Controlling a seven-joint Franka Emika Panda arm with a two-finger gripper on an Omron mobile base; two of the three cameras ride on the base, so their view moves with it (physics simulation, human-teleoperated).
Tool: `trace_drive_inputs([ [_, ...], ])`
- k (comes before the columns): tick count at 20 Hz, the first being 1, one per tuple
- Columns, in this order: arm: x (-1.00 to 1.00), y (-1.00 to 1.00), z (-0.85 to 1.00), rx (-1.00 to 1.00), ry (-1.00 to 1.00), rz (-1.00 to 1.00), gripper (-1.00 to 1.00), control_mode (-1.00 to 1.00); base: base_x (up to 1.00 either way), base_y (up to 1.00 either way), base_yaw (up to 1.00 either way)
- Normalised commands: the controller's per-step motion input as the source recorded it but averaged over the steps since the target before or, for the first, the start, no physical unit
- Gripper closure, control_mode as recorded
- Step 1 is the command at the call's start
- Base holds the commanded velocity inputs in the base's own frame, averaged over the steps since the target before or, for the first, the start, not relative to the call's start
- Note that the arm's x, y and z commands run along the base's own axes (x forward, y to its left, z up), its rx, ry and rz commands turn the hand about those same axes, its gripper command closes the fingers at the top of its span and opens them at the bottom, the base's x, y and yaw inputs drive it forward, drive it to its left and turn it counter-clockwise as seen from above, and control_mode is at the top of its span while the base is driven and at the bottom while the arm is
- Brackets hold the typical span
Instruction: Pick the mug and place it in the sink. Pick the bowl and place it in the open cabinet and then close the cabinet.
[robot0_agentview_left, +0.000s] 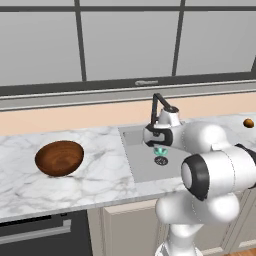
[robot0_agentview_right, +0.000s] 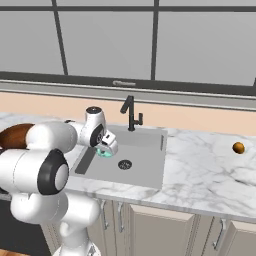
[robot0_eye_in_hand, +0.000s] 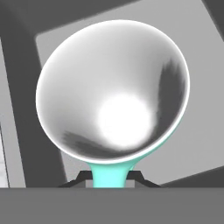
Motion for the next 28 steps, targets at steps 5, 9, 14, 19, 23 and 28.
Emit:
trace_drive_inputs([
  [5,0.09,-0.12,-0.25,0.0,0.0,0.0,1.0,-1.0,0.0,0.0,0.0],
  [9,0.04,-0.12,-0.2,0.0,0.0,0.0,1.0,-1.0,0.0,0.0,0.0],
  [14,0.0,-0.15,-0.22,0.0,0.0,0.0,1.0,-1.0,0.0,0.0,0.0],
  [19,0.0,-0.08,-0.22,0.0,0.0,0.0,1.0,-1.0,0.0,0.0,0.0],
  [23,0.0,-0.01,-0.18,0.0,0.0,0.0,1.0,-1.0,0.0,0.0,0.0],
  [28,0.02,0.0,-0.19,0.0,0.0,0.0,1.0,-1.0,0.0,0.0,0.0],
])
